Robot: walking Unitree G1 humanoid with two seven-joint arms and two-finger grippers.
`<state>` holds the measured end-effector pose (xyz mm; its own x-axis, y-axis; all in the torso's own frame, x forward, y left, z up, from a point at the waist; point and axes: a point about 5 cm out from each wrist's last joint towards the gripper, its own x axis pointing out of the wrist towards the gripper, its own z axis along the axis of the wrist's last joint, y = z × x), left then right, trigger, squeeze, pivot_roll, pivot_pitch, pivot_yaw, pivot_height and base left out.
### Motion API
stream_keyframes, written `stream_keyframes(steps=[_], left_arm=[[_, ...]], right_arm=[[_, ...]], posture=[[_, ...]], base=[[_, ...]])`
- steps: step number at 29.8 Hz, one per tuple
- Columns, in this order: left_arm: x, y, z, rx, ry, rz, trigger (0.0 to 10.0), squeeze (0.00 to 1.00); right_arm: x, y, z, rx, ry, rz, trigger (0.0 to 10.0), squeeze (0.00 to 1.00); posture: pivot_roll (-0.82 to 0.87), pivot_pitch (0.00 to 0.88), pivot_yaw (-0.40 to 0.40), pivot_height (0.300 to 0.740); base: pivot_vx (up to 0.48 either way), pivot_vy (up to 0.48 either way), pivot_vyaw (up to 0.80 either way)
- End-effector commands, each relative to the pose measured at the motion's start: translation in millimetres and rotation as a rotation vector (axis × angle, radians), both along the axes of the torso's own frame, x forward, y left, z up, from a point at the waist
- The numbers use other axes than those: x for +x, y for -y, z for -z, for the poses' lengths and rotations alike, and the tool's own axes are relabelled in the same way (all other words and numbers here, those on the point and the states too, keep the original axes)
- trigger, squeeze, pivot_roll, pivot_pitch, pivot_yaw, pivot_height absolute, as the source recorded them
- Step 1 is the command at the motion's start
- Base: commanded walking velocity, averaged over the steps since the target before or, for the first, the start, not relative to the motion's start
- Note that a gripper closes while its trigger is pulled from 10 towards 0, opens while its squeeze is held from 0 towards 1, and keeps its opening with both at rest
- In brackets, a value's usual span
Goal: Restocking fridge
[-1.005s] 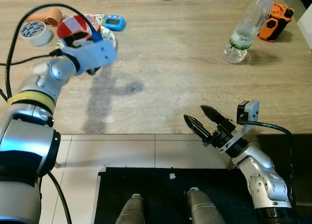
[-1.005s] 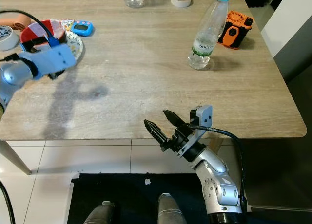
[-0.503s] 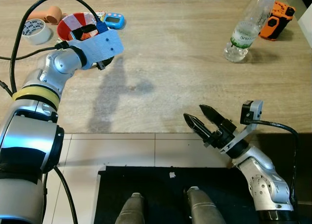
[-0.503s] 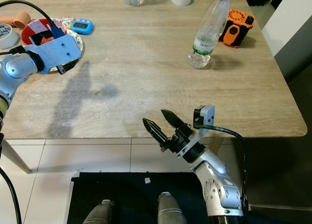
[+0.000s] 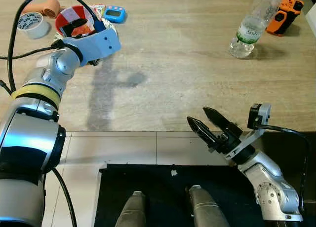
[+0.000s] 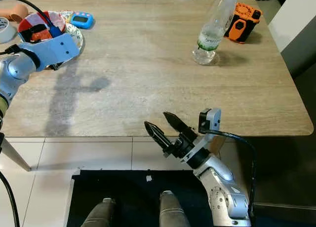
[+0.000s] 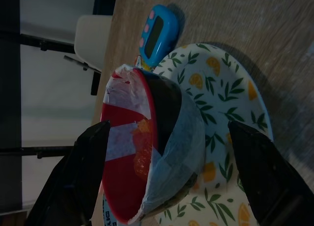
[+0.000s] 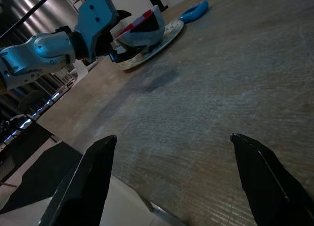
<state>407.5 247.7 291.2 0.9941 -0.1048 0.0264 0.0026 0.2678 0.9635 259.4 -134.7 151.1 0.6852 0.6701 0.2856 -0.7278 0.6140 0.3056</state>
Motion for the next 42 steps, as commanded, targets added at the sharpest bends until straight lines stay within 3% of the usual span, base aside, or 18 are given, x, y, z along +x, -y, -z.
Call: stream_keyframes(steps=[1,8,9,10,11,12,21,33,36,37,38,39,42], left_arm=[[-3.6,-14.4,-0.9,0.031,-0.006,-0.048,10.0,0.0],[-3.5,-20.5,3.6,0.064,-0.013,-0.111,10.0,0.0],[-3.8,-22.4,5.2,0.075,-0.022,-0.125,9.2,0.0],[-4.2,-24.4,6.1,0.078,-0.03,-0.136,2.3,0.0],[-4.2,-24.4,6.1,0.078,-0.03,-0.136,2.3,0.0],[-4.7,-26.2,7.0,0.082,-0.037,-0.144,0.0,0.0],[-6.5,-32.9,8.2,0.077,-0.073,-0.172,0.0,0.0],[-5.3,-29.7,4.5,0.023,-0.099,-0.154,0.0,0.0],[-4.6,-25.0,0.4,-0.084,-0.119,-0.105,0.0,0.0],[-4.6,-25.0,0.4,-0.084,-0.119,-0.105,0.0,0.0],[-4.3,-19.7,-4.5,-0.183,-0.143,-0.042,0.0,0.0],[-4.2,-17.9,-5.9,-0.22,-0.153,-0.021,0.0,0.0],[-4.5,-14.2,-11.4,-0.287,-0.173,0.033,0.0,0.0]], right_arm=[[-4.7,0.1,3.1,0.001,-0.022,-0.005,10.0,0.0],[-7.9,0.2,3.7,-0.003,-0.034,-0.003,10.0,0.0],[-8.0,0.3,3.7,-0.003,-0.036,-0.002,10.0,0.0],[-8.1,0.4,3.7,-0.003,-0.038,-0.001,10.0,0.0],[-8.1,0.4,3.7,-0.003,-0.038,-0.001,10.0,0.0],[-8.0,0.5,3.7,-0.004,-0.04,0.0,10.0,0.0],[-4.7,1.8,3.3,-0.01,-0.036,0.013,10.0,0.0],[7.5,2.2,-0.2,-0.017,-0.011,0.024,10.0,0.0],[13.0,2.3,-2.2,-0.022,0.006,0.022,10.0,0.0],[13.0,2.3,-2.2,-0.022,0.006,0.022,10.0,0.0],[16.7,2.3,-3.2,-0.027,0.017,0.02,10.0,0.0],[17.9,2.2,-3.3,-0.029,0.019,0.019,10.0,0.0],[19.9,1.8,-4.6,-0.03,0.027,0.015,10.0,0.0]], posture=[[-0.11,0.361,-0.014,0.74],[-0.11,0.371,-0.018,0.74],[-0.11,0.371,-0.018,0.74],[-0.11,0.371,-0.018,0.74],[-0.11,0.371,-0.018,0.74],[-0.11,0.368,-0.018,0.74],[-0.11,0.347,-0.012,0.74],[-0.1,0.279,-0.003,0.74],[-0.09,0.246,-0.001,0.74],[-0.09,0.246,-0.001,0.74],[-0.08,0.224,-0.001,0.74],[-0.08,0.224,-0.001,0.74],[-0.08,0.207,-0.001,0.74]], base=[[0.0,0.0,0.0],[0.0,0.0,0.0],[0.0,0.0,0.0],[0.0,0.0,0.0],[0.0,0.0,0.0],[0.0,0.0,0.0],[0.0,0.0,0.0],[0.0,0.0,0.0],[0.0,0.0,0.0],[0.0,0.0,0.0],[0.0,0.0,0.0],[0.0,0.0,0.0],[0.0,0.0,0.0]])
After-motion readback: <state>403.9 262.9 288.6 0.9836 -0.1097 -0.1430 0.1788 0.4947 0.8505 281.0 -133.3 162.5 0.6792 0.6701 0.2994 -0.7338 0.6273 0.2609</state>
